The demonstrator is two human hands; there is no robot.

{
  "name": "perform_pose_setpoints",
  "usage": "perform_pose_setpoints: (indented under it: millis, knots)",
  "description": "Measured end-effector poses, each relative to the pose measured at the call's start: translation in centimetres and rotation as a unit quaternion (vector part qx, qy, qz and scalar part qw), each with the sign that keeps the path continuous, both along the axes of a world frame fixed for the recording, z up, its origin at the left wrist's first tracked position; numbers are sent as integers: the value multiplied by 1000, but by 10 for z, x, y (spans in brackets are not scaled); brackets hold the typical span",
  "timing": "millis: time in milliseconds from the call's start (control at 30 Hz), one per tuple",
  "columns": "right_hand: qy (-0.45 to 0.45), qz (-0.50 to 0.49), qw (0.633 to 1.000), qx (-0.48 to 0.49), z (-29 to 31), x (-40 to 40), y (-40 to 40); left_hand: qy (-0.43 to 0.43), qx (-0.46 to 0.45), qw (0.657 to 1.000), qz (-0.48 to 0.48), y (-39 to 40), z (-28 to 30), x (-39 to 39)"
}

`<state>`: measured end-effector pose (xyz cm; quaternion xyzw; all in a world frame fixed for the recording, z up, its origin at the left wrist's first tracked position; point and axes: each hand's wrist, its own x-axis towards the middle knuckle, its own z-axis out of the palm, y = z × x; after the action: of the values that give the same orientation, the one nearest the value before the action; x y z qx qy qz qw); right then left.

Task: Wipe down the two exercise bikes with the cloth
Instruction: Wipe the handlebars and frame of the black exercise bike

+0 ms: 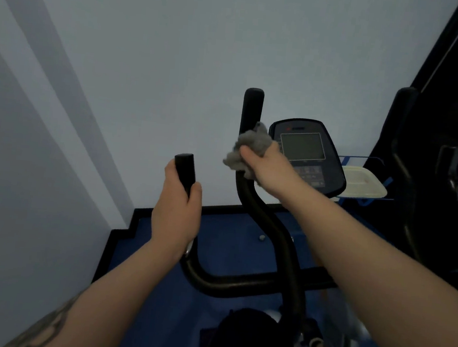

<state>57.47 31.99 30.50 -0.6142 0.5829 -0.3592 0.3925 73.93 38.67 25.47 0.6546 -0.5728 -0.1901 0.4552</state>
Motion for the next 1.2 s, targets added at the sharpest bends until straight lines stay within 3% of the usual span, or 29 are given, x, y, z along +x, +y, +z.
perform_pose_setpoints:
  millis: [100,233,300,433,567,700,833,967,1067,1200]
  knots:
    - [85,-28,996,-17,-7,9,22,1,5,1000,2,1,1,0]
    - [197,99,974,53,-12,-39,58,3,7,1000,2,0,1,0]
    - [211,115,968,72,-8,-52,61,3,9,1000,4,-1,0,1]
    - [137,35,990,17,-16,-34,89,-28,-10,999,15,2,-1,1]
    - [283,0,958,-41,-26,-54,132,-24,-43,999,16,14,-2,-4]
    - [236,33,970,39,-16,-74,140,-5,-51,999,-10,41,-7,-14]
    - [227,-3,973,-41,-2,-60,137,-24,-112,986,-118,62,17,-31]
    - [193,0,975,-108,2,-42,142,124,-2,955,-271,73,57,-41]
    - [169,-23,977,-128,2,-36,144,177,30,941,-286,76,64,-43]
    - [142,-3,980,-139,1,-27,151,173,26,949,-264,80,61,-42]
